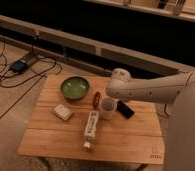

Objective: Place the eraser in the ceramic cup

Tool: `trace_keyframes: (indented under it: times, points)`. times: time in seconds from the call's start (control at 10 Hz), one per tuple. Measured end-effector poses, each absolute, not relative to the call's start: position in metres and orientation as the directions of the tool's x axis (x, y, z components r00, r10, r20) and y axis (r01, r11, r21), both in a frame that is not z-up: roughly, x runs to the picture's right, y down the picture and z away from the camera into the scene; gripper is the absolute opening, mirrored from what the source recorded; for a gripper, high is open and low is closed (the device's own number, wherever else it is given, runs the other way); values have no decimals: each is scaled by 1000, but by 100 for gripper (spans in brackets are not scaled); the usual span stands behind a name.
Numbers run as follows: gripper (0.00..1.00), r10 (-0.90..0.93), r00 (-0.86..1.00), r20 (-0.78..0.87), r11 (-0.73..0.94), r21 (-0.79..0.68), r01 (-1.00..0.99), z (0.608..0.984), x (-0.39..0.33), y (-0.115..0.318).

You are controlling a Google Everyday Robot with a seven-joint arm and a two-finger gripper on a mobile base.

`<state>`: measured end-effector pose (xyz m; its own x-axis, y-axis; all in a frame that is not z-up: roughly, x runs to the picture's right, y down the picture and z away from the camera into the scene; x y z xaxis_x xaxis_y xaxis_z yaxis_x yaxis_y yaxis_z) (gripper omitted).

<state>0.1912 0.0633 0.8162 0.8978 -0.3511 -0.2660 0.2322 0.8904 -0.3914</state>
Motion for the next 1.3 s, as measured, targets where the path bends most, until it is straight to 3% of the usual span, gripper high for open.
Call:
trace_keyframes:
  times: [1.2, 1.3]
  points:
    - [63, -350, 898, -266, 891, -392, 231, 816, 192, 63]
    - [58, -351, 897, -268, 891, -392, 231, 817, 193, 63]
